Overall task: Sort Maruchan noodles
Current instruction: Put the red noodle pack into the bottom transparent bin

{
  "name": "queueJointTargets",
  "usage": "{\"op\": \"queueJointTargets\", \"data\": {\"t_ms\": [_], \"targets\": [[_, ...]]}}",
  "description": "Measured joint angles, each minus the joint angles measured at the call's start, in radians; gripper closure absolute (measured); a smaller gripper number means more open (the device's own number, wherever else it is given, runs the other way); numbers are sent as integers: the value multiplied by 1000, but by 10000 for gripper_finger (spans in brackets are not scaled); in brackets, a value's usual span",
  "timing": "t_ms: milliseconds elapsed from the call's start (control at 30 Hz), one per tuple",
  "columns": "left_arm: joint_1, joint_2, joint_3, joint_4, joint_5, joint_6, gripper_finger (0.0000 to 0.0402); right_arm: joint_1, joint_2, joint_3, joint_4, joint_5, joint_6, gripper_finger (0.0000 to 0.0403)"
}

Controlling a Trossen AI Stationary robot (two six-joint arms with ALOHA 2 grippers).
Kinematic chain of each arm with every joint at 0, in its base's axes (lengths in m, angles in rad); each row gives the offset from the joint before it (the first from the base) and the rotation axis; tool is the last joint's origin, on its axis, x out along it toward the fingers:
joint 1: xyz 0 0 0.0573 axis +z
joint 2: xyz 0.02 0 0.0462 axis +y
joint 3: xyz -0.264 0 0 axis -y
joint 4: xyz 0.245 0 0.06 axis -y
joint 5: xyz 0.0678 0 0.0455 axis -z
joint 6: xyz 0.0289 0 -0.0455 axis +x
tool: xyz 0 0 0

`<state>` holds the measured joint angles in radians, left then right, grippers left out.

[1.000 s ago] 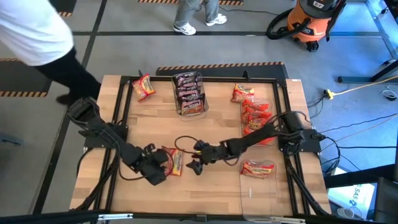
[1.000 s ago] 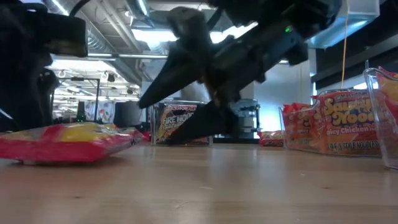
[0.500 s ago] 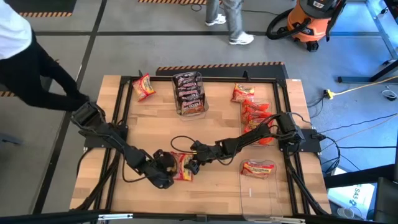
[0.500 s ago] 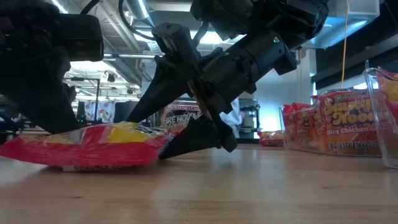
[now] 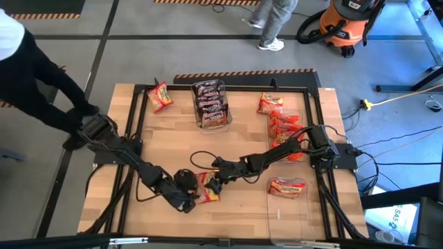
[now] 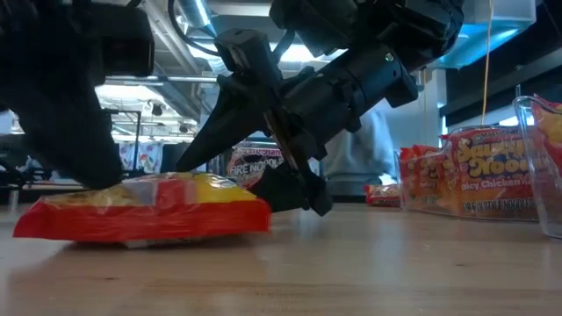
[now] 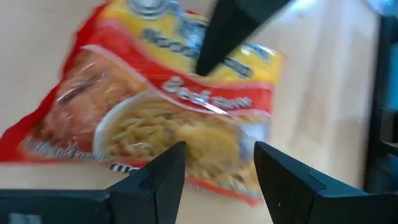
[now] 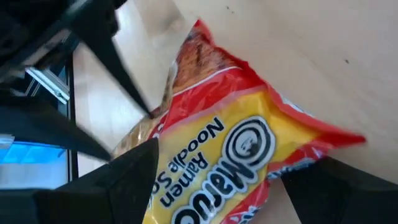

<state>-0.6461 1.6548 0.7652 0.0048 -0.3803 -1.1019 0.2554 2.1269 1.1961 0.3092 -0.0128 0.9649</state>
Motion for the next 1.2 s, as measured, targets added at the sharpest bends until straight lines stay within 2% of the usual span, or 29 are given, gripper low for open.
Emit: {"op": "queueJointTargets", "data": {"t_ms": [67,167,267,367,500,633,800,1067,1200], "targets": [[0,-23,9,-23,49,16,217,-1,0,0,0,-19,-17,95],[-9,-57,19,-94,63,39,217,-10,-17,-1,-31,-73,-34,95],[-22,-65,19,-154,27,38,217,-15,-44,-1,-104,-131,-30,95],[-38,-43,15,-133,-62,39,217,-10,-47,-1,-136,-138,-19,95],[-53,19,7,-115,-161,40,217,20,-29,1,-108,-98,24,95],[-55,90,10,-94,-185,32,217,35,-11,3,-63,-79,45,95],[-56,166,13,16,-223,37,217,36,3,1,-3,-35,36,95],[-56,171,9,119,-253,97,217,40,6,-2,93,5,-87,96],[-56,172,8,162,-253,144,217,48,6,-3,157,25,-164,123]]}}
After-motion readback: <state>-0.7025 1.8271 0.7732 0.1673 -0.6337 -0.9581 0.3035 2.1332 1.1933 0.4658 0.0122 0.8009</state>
